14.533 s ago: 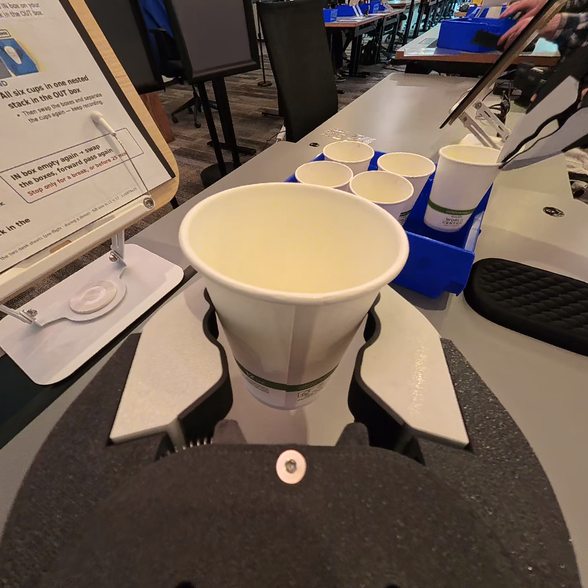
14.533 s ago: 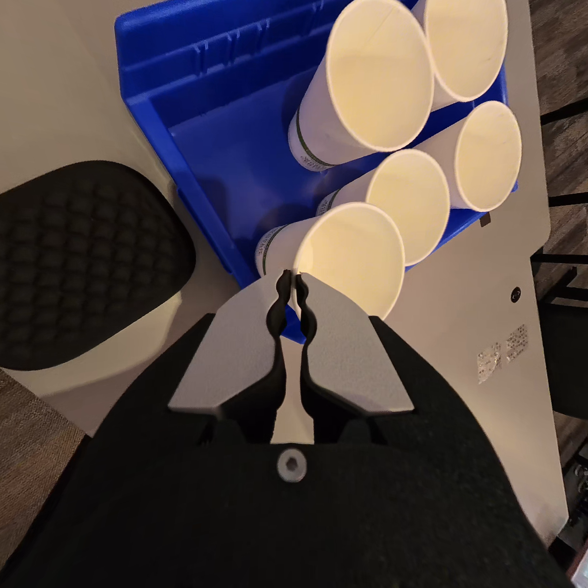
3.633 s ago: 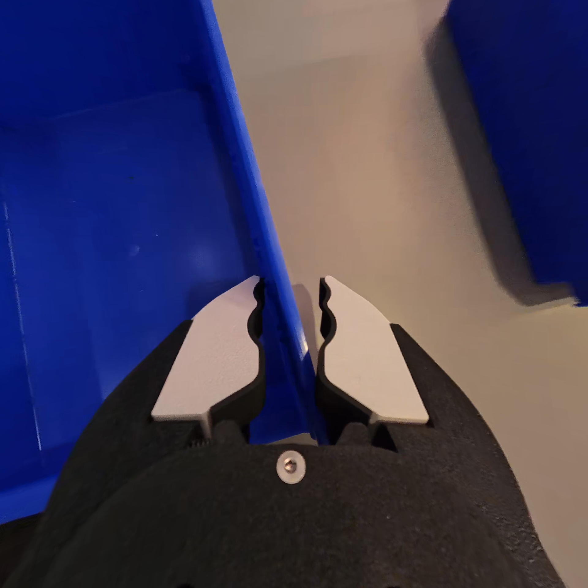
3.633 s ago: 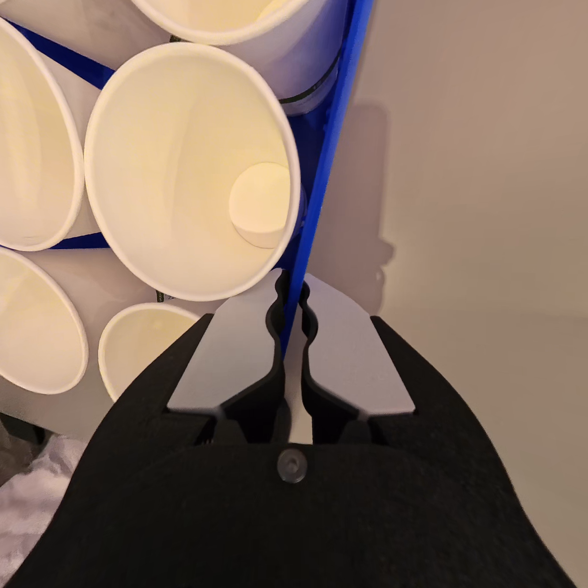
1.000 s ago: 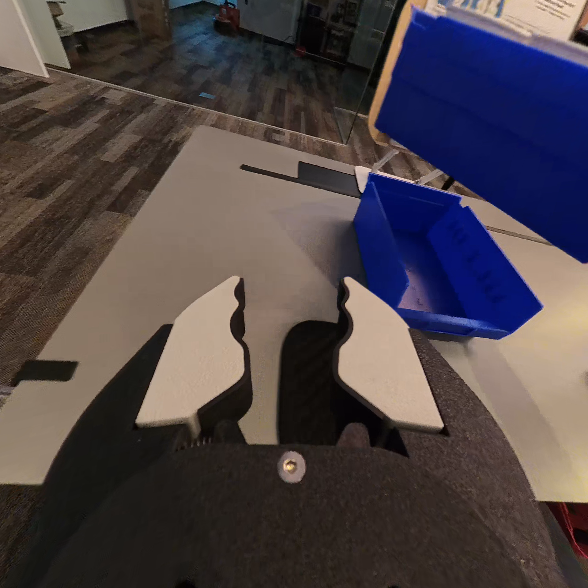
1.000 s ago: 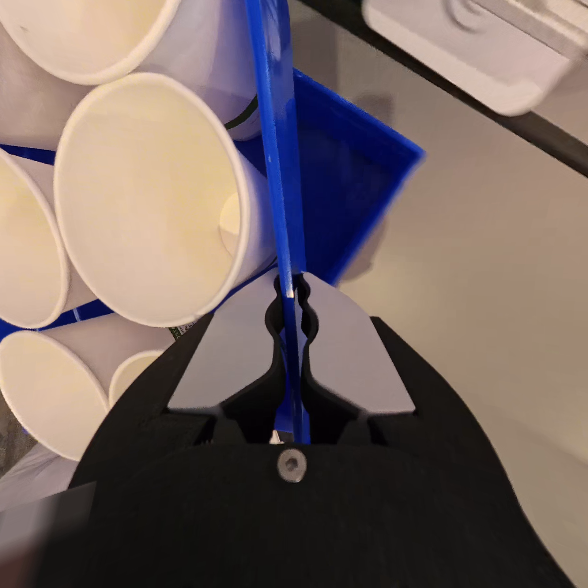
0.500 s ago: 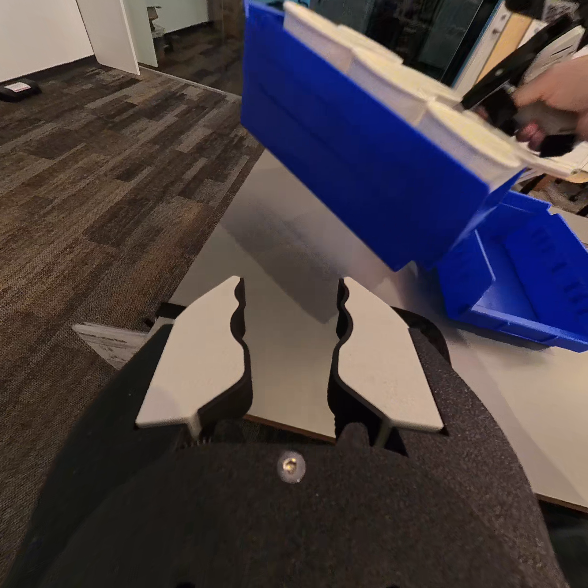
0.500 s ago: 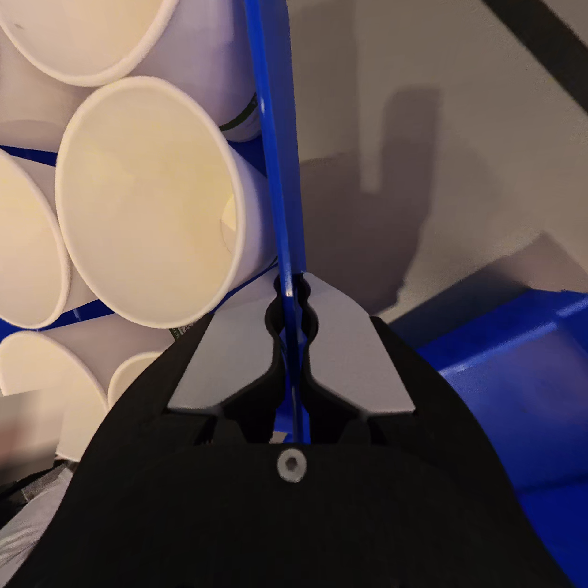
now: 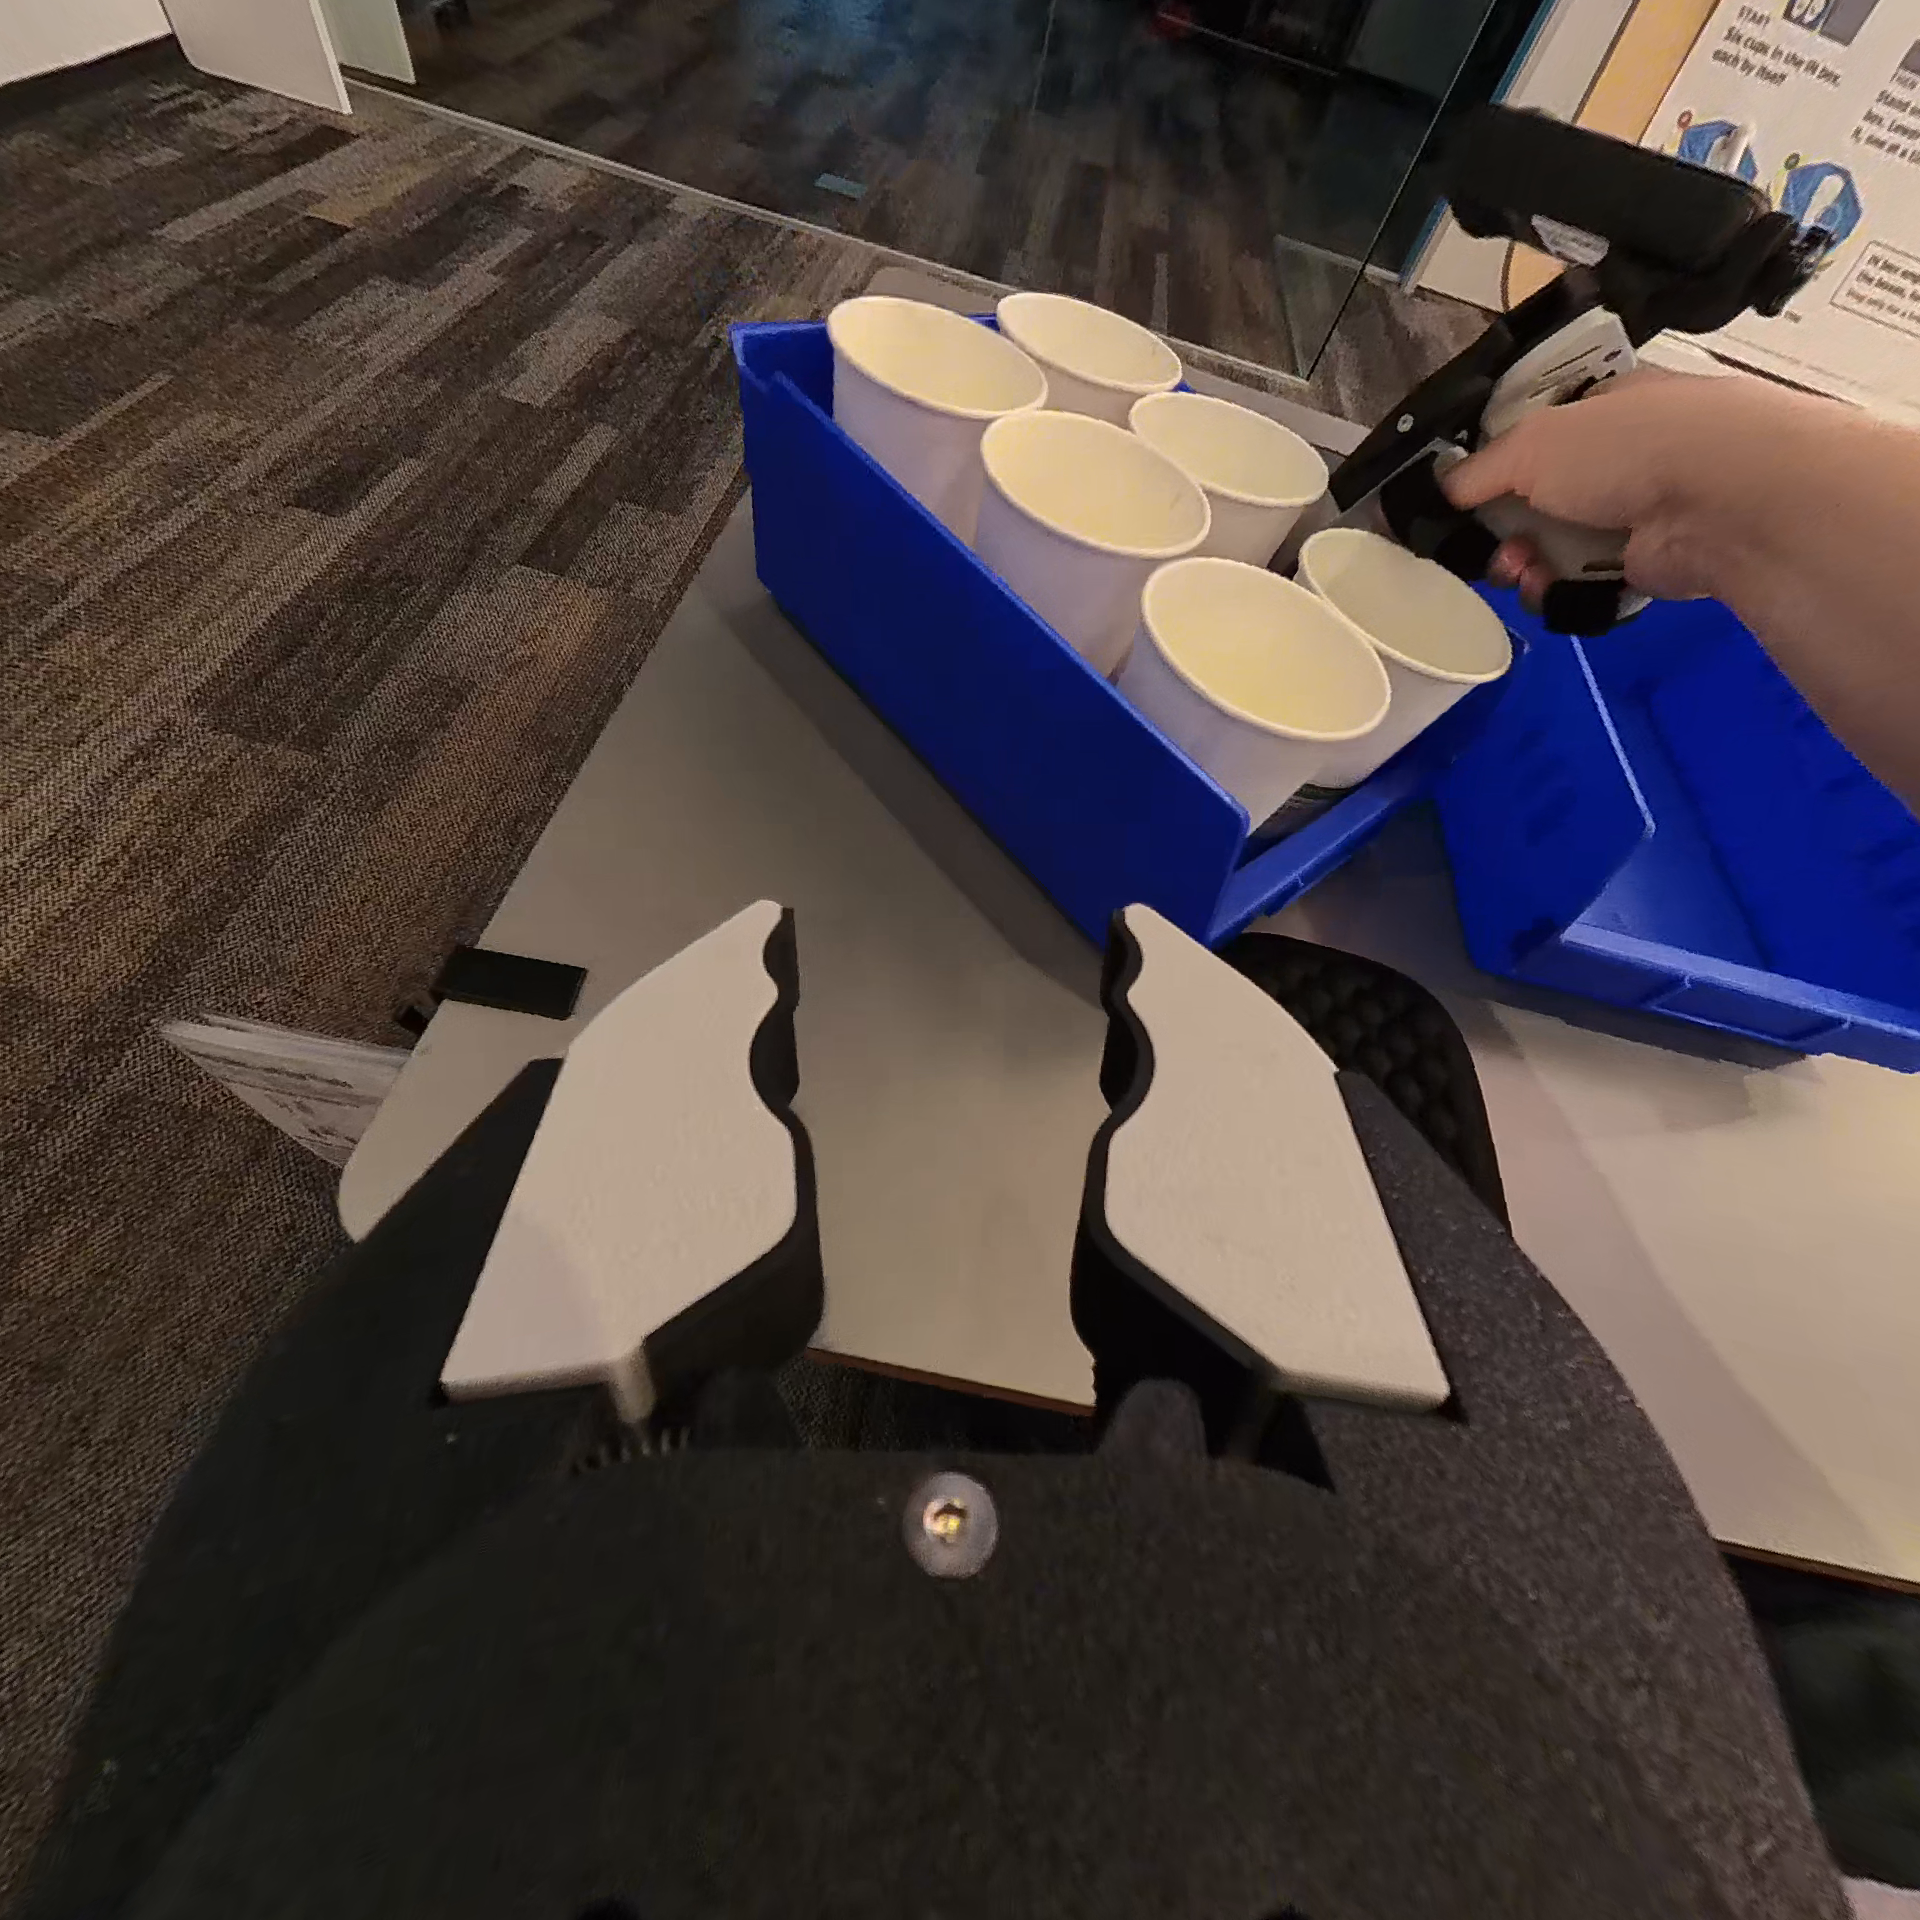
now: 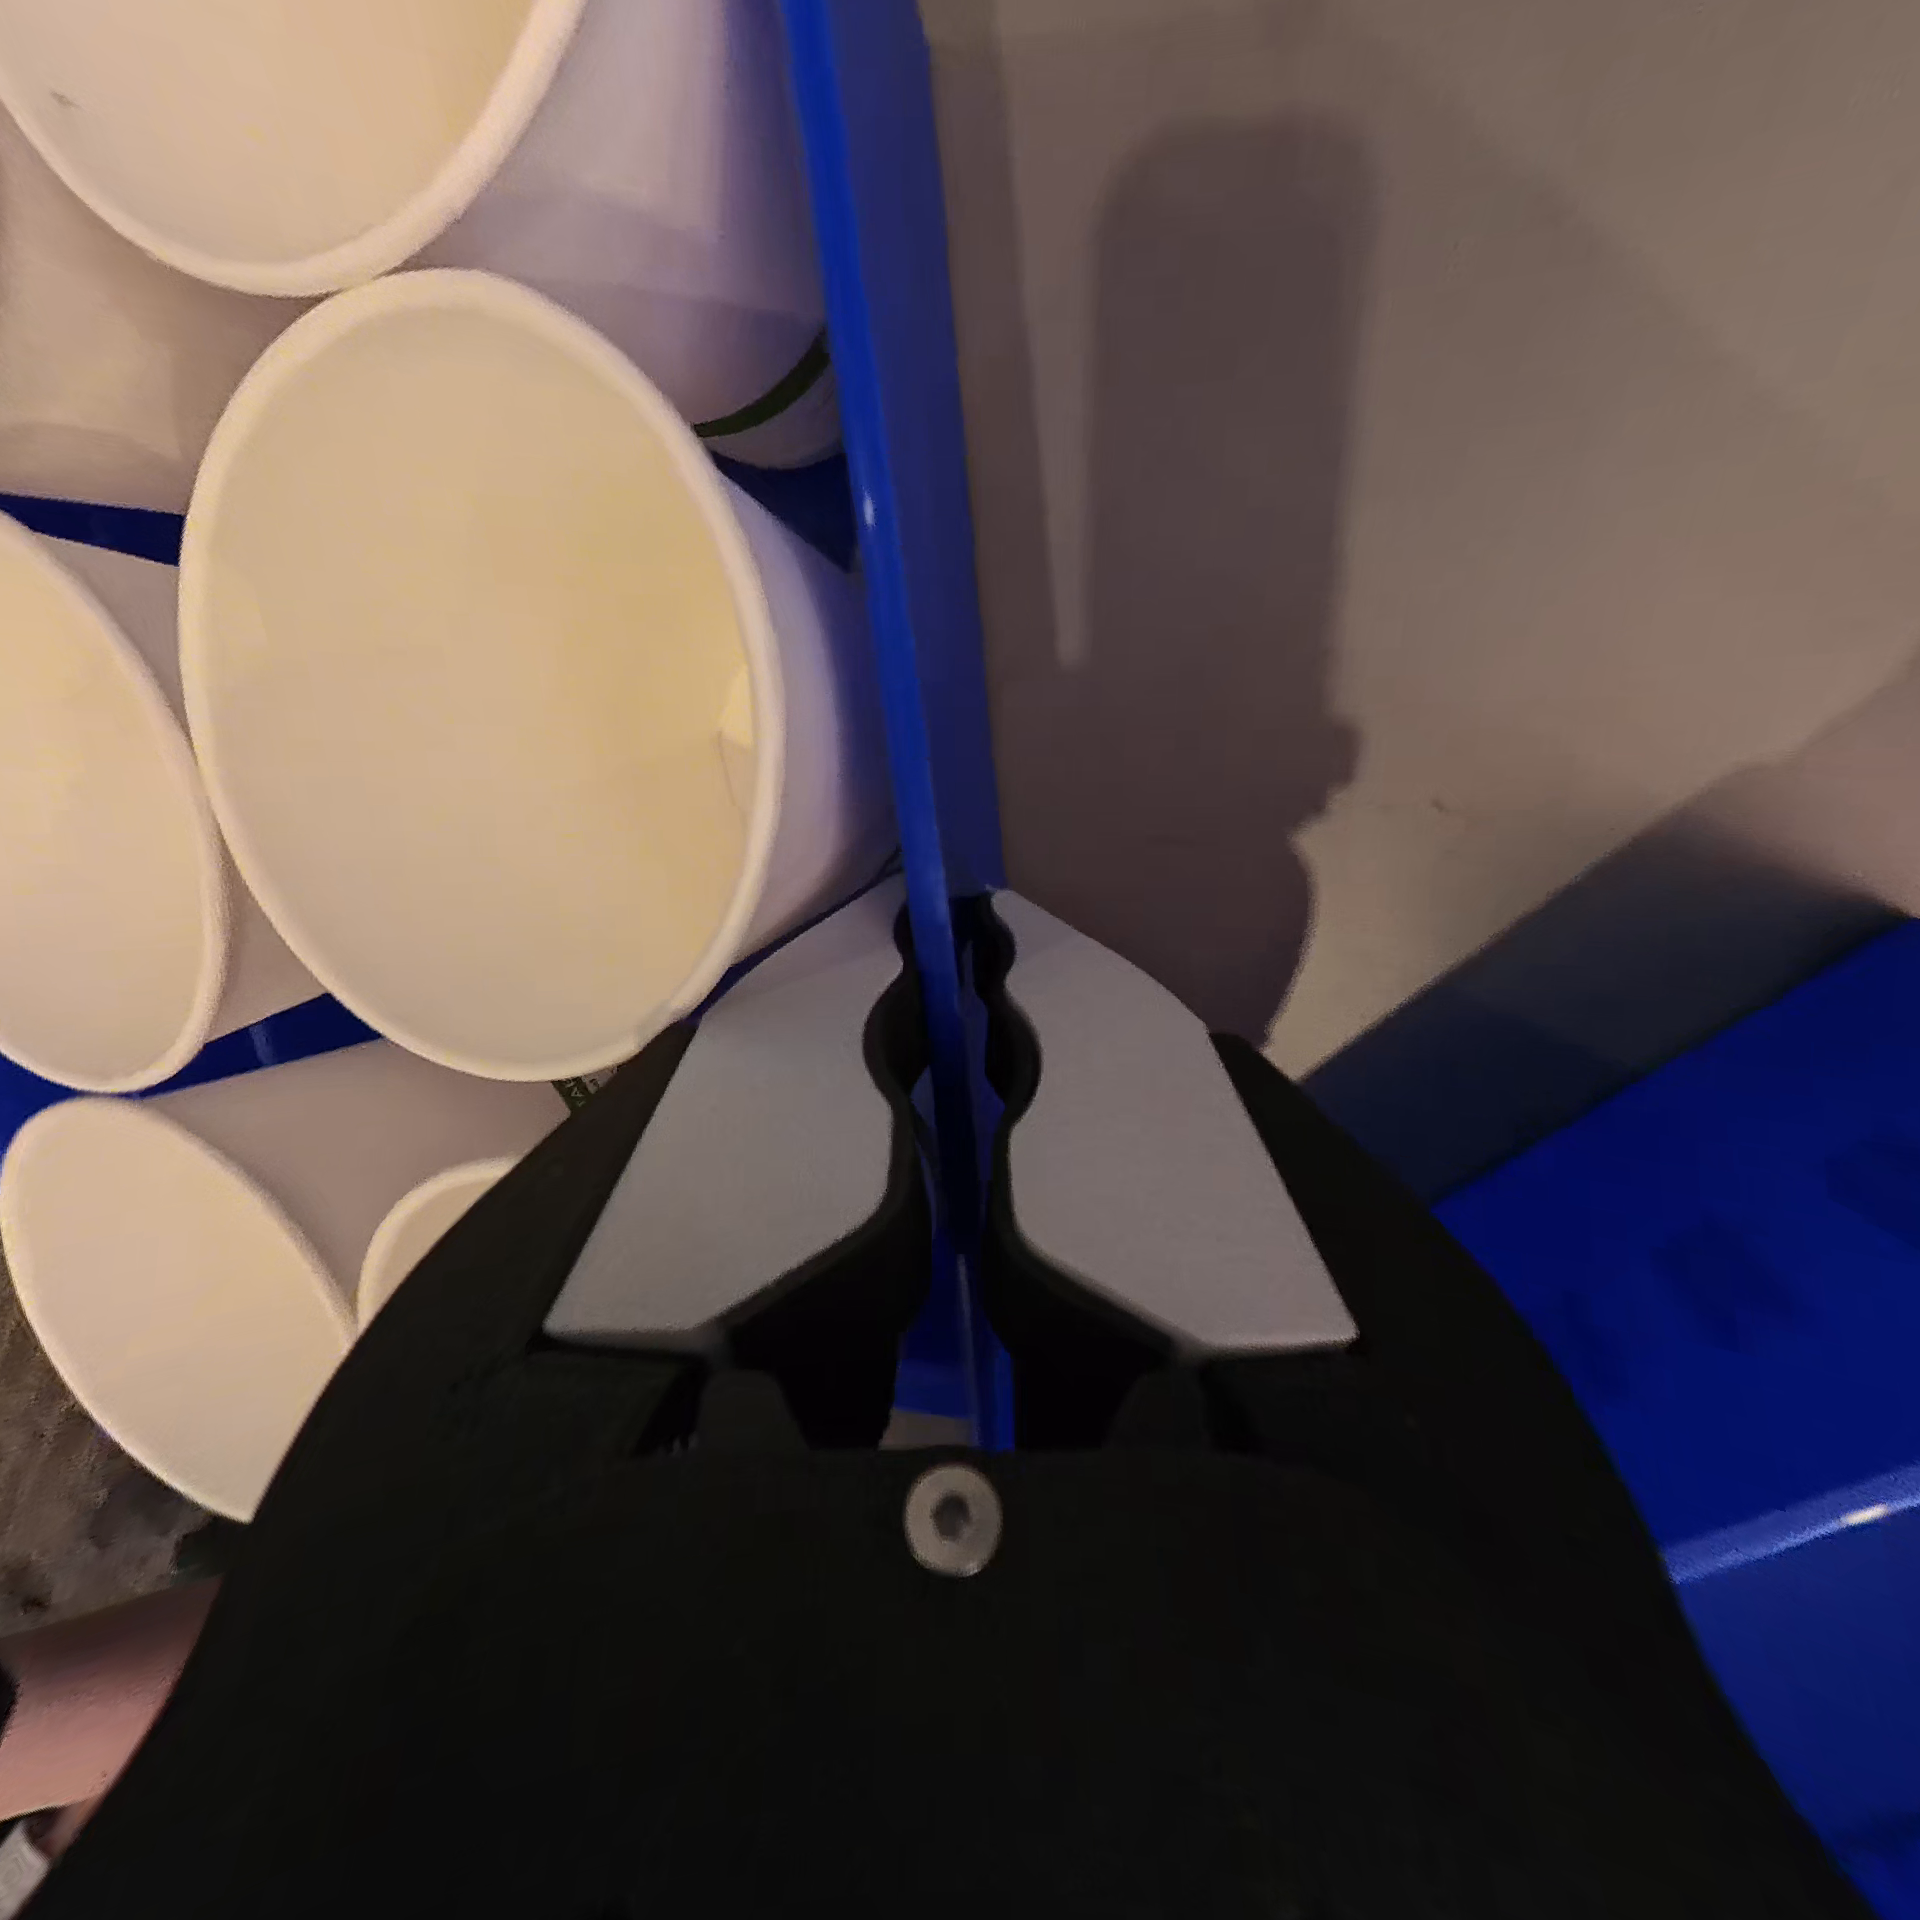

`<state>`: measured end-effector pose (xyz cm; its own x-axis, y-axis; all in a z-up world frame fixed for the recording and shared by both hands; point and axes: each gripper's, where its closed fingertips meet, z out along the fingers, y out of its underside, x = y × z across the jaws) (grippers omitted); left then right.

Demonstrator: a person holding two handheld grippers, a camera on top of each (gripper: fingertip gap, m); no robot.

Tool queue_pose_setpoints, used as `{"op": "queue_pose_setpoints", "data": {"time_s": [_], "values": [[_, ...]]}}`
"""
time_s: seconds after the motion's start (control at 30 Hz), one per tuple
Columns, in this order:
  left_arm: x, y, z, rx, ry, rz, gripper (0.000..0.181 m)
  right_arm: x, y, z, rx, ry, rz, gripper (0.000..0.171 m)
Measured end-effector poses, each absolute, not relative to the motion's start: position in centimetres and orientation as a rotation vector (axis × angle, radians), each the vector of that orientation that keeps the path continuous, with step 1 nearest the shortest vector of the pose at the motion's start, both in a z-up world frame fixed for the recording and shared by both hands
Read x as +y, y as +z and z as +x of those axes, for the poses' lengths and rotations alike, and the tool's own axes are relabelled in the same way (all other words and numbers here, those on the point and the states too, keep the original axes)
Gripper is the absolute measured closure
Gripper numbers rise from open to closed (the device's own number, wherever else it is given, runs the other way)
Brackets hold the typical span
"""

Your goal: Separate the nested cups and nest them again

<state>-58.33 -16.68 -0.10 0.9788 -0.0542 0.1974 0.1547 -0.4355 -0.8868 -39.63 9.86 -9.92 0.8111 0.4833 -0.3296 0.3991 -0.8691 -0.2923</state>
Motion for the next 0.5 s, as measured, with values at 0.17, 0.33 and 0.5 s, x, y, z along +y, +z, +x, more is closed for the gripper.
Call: {"op": "queue_pose_setpoints", "data": {"time_s": [0.17, 0.33, 0.5], "values": [[-16.5, -0.3, -57.2, -0.049, -0.247, -2.015, 0.124, 10.9, -7.2, -39.6, -0.703, 0.620, -2.647, 0.153], [-16.7, -0.5, -56.8, -0.034, -0.249, -2.016, 0.124, 11.7, -0.1, -34.6, -0.858, 0.276, -2.412, 0.126], [-16.6, -0.3, -56.3, -0.032, -0.269, -1.993, 0.125, 10.1, 1.9, -20.9, -0.632, 0.007, -2.516, 0.102]]}}
